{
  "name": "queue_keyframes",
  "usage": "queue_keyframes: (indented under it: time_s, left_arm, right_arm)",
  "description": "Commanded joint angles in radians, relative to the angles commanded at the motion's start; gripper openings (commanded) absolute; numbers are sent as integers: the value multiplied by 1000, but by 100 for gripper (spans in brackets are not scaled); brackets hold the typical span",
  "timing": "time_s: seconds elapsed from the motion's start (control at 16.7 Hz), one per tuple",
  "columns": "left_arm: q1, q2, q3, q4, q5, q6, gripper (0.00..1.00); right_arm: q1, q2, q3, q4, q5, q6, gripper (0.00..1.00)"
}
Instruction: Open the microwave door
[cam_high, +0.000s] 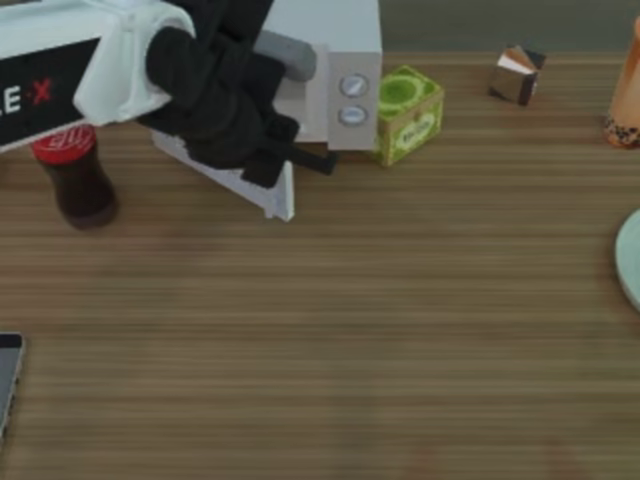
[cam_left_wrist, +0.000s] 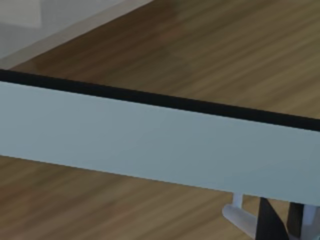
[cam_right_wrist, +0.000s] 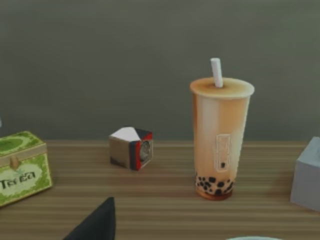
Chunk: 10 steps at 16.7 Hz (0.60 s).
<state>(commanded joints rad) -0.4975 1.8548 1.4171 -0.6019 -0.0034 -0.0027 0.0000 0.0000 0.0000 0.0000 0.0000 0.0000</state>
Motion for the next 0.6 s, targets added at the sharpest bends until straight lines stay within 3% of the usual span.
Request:
queue_keyframes:
  time_s: [0.3, 0.6]
  left_arm:
    - [0, 0, 0, 0, 0, 0, 0]
    - [16, -24, -34, 4, 36, 53, 0]
  right_arm:
    - [0, 0, 0, 0, 0, 0, 100]
    - [0, 0, 0, 0, 0, 0, 100]
